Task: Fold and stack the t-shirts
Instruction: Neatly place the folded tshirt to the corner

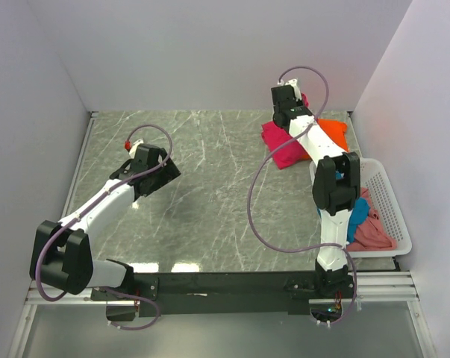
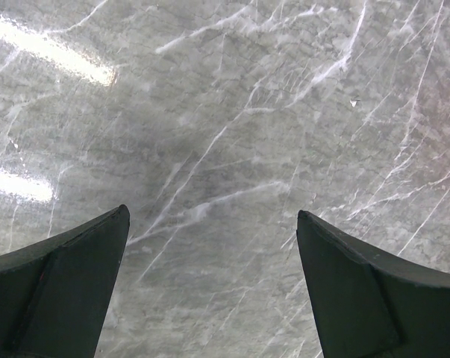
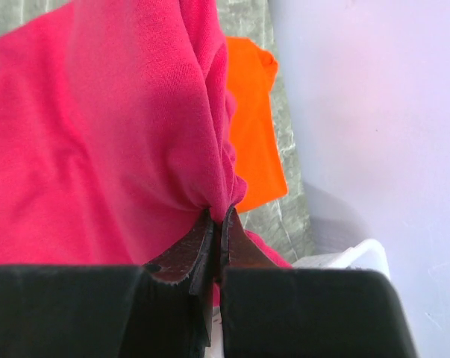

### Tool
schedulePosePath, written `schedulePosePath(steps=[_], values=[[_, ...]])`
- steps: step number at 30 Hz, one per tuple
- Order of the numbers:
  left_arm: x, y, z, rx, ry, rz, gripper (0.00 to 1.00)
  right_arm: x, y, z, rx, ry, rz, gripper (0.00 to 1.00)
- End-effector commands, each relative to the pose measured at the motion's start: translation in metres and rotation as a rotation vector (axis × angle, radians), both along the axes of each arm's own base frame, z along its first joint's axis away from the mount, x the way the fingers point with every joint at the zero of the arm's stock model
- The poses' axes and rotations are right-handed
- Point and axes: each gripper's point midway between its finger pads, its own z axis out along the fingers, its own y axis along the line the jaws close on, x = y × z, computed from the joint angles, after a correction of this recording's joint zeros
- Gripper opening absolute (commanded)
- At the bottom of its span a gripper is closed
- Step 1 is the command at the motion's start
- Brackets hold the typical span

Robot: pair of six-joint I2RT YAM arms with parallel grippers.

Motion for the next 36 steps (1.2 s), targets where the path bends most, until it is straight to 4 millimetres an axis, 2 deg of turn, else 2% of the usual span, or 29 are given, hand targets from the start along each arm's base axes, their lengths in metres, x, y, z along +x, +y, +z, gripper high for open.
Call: schedulePosePath(steps=[1,7,12,15,25,29,31,34,35,36], values=[[0.009,-0.001,0.021,-0.012,-0.049,0.016,0.99,0.008,-0.002,0.065,0.063,-0.188,-0.014,0.0],[0.009,-0.001,0.021,-0.014,-0.053,0.017,0.99,0.015,-0.003,0.08,0.144,-0.24,-0.015,0.0],[0.01,-0.002,0.023,-0.019,-0.058,0.013,0.99,0.018,0.008,0.097,0.208,-0.263,0.052,0.0],[0.01,-0.001,0.024,-0.015,-0.059,0.016,0.99,0.019,0.007,0.108,0.223,-0.282,0.056,0.0],[0.009,-0.002,0.024,-0.021,-0.059,0.015,0.99,0.015,-0.024,0.124,0.305,-0.316,-0.012,0.0],[0.01,-0.003,0.021,-0.018,-0.049,0.011,0.99,0.012,-0.042,0.108,0.349,-0.299,-0.04,0.0],[0.011,-0.003,0.02,-0.019,-0.047,0.012,0.99,0.013,-0.057,0.1,0.367,-0.291,-0.055,0.0],[0.012,-0.006,0.016,-0.024,-0.035,0.004,0.99,0.016,-0.076,0.07,0.413,-0.24,-0.085,0.0],[0.013,-0.006,0.013,-0.023,-0.029,0.001,1.0,0.016,-0.088,0.062,0.421,-0.231,-0.108,0.0],[0.013,-0.007,0.013,-0.024,-0.027,0.0,0.99,0.018,-0.101,0.045,0.445,-0.204,-0.132,0.0]])
